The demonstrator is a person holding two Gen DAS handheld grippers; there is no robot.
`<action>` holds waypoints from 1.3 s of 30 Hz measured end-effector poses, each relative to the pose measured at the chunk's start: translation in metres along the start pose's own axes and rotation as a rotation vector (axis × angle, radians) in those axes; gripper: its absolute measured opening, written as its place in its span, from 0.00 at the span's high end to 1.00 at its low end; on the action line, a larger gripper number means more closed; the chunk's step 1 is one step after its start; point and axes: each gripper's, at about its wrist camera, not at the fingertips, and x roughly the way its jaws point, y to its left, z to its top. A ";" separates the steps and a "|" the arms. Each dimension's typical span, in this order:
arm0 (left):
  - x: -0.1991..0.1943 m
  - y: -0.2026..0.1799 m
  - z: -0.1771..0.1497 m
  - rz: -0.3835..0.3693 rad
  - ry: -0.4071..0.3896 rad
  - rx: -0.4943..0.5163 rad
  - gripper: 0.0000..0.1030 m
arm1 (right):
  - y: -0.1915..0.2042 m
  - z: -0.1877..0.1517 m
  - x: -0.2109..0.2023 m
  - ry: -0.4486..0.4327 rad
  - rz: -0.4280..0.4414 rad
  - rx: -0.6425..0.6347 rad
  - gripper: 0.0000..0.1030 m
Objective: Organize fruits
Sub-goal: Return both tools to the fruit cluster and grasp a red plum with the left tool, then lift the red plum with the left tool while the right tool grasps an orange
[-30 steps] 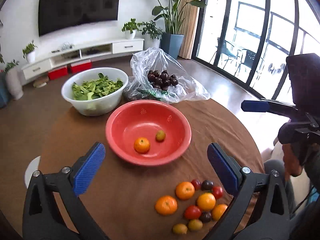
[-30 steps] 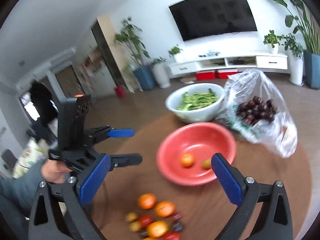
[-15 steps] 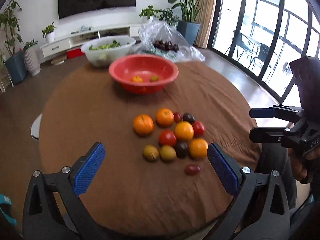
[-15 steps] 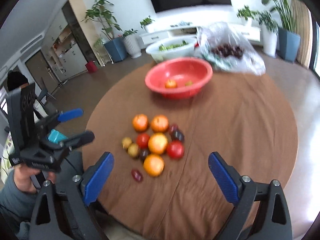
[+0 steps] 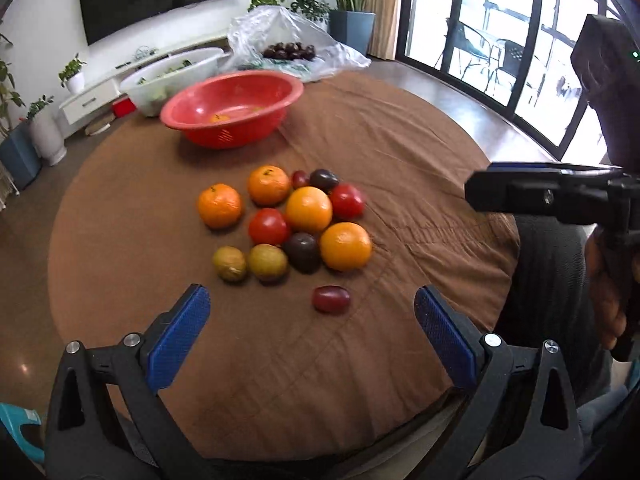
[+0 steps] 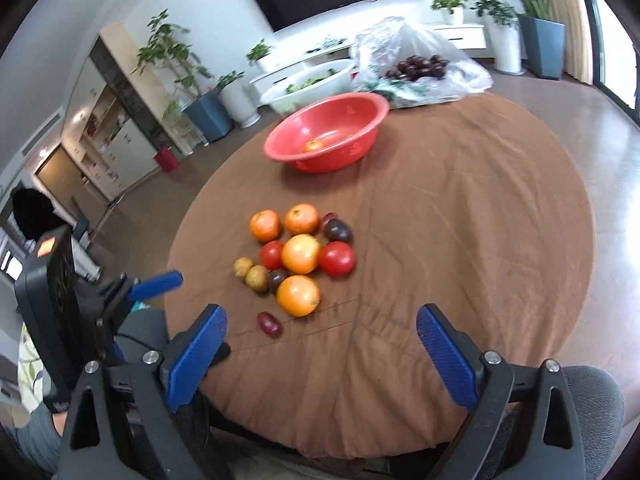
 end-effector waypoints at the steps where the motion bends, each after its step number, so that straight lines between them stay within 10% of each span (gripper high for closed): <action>1: 0.004 -0.001 0.000 -0.016 0.006 -0.004 0.00 | -0.002 -0.001 -0.001 -0.017 -0.021 0.001 0.05; 6: 0.023 -0.001 0.004 -0.079 0.051 -0.011 0.43 | -0.006 -0.001 0.001 -0.026 -0.063 -0.011 0.05; 13: 0.038 -0.001 0.006 -0.083 0.087 0.012 0.67 | -0.003 -0.004 0.014 0.039 -0.037 -0.045 0.12; 39: 0.058 -0.001 0.004 -0.060 0.152 0.132 0.74 | -0.003 -0.006 0.024 0.071 -0.038 -0.028 0.22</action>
